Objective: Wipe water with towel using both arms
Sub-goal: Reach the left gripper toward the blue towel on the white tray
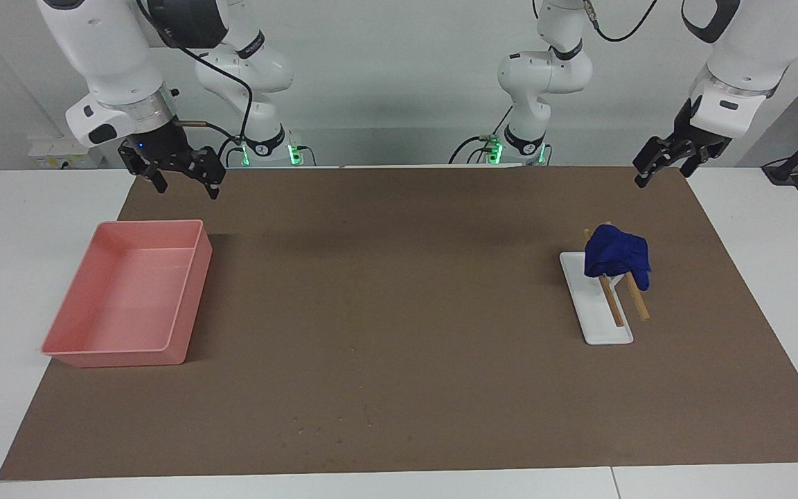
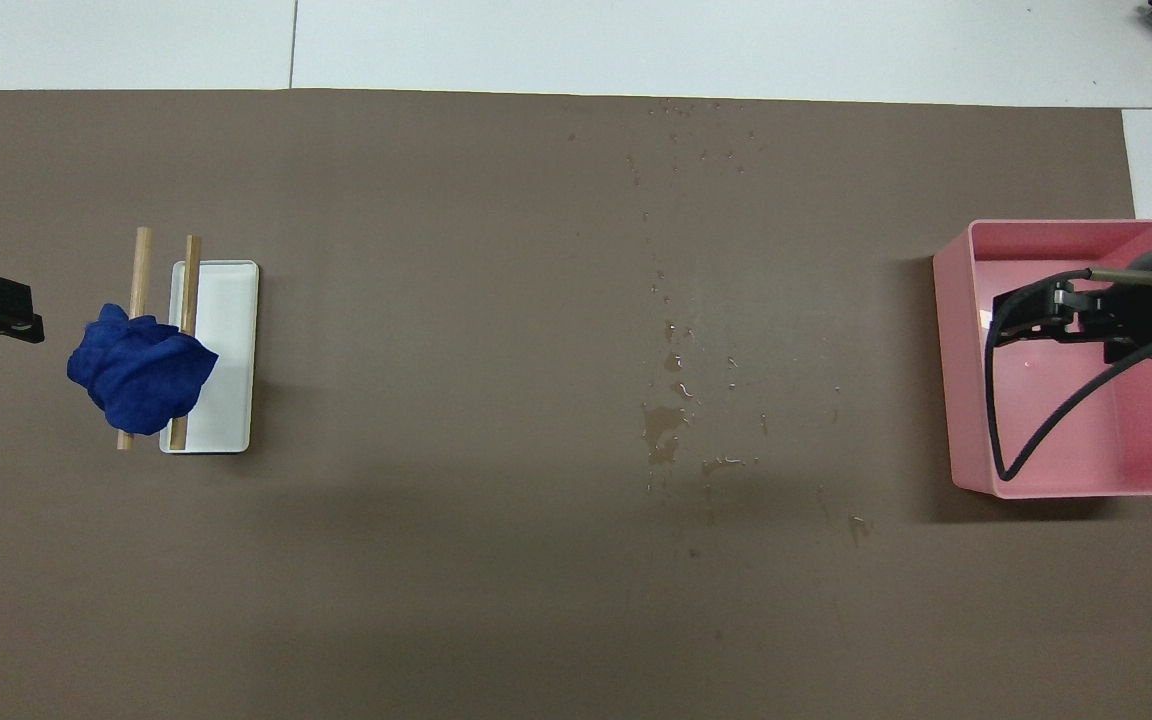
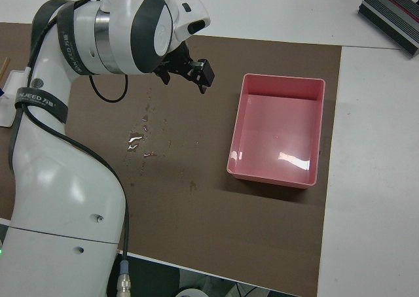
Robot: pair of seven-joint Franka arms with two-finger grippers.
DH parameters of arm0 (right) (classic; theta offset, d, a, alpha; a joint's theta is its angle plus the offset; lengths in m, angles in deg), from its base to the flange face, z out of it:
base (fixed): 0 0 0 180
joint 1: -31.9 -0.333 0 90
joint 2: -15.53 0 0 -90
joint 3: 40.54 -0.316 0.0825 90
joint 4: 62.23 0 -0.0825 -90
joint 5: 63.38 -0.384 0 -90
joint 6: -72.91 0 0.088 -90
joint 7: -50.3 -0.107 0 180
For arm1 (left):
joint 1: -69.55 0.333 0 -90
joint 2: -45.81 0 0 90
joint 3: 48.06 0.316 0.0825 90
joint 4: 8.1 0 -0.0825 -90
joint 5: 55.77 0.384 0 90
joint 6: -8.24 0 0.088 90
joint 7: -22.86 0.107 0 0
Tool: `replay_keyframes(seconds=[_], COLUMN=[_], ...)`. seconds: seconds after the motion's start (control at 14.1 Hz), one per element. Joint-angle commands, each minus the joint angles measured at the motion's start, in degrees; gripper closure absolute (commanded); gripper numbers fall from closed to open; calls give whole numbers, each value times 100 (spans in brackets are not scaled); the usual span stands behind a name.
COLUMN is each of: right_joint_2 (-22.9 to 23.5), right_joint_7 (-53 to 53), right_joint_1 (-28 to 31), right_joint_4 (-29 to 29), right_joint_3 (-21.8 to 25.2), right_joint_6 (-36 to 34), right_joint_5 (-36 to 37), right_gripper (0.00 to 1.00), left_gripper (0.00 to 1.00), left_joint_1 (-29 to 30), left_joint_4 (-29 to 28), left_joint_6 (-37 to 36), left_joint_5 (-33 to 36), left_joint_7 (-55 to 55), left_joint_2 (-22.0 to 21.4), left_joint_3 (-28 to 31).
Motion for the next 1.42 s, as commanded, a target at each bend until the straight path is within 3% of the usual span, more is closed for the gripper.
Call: replay_keyframes(seconds=[0.0, 0.36, 0.93, 1.35], right_joint_2=[-137, -137, -137, -137], right_joint_7=[99, 90, 99, 99], right_joint_1=[93, 93, 93, 93], right_joint_4=[151, 151, 151, 151], right_joint_3=[-48, -40, -40, -49], right_joint_6=[40, 40, 40, 40], right_joint_5=[-112, -112, -112, -112], right_gripper=[0, 0, 0, 0], left_gripper=[0, 0, 0, 0], left_joint_1=[20, 151, 328, 425], left_joint_4=[-772, -2240, -3200, -3297], left_joint_6=[553, 1751, 2955, 3799], left_joint_5=[-61, -61, -61, -61], left_joint_7=[-976, -1655, -3536, -5083], left_joint_2=[-404, -1054, -950, -335], left_joint_3=[-40, -32, -40, -40])
